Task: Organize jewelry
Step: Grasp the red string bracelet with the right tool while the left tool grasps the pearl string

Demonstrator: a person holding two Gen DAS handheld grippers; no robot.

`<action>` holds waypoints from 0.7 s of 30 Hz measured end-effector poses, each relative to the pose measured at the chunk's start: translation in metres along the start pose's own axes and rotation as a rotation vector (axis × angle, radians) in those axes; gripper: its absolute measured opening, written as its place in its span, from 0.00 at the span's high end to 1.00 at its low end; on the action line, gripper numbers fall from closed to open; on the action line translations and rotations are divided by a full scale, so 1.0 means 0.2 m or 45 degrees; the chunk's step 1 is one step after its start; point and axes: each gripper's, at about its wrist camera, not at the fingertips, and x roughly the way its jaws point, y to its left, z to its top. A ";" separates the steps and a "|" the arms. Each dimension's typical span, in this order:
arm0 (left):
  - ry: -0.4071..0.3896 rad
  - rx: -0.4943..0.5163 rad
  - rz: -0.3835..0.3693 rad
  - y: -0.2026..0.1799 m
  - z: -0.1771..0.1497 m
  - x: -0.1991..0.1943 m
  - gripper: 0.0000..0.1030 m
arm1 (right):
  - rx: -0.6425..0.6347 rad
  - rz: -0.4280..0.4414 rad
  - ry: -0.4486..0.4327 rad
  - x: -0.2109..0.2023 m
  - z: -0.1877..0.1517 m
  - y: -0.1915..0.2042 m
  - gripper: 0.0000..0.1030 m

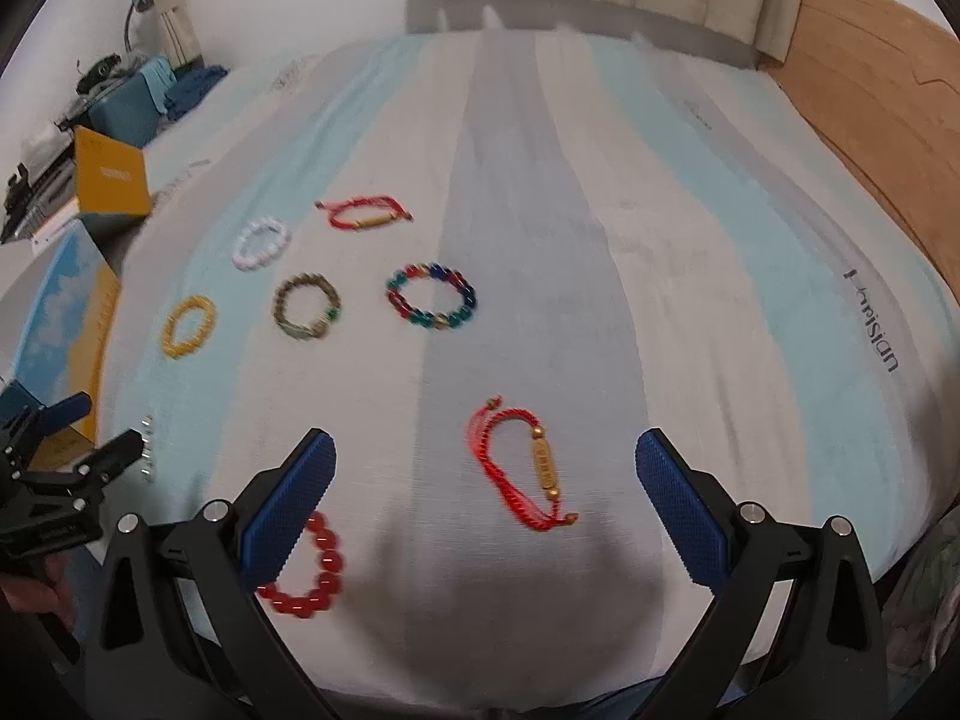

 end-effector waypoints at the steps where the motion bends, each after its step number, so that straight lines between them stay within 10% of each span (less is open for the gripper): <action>1: 0.013 0.003 -0.005 0.00 0.00 0.04 0.06 | -0.001 -0.003 0.012 0.03 0.00 -0.02 0.07; 21: 0.065 0.049 0.008 0.00 -0.09 0.32 0.06 | 0.010 0.073 0.277 0.50 -0.10 -0.13 0.23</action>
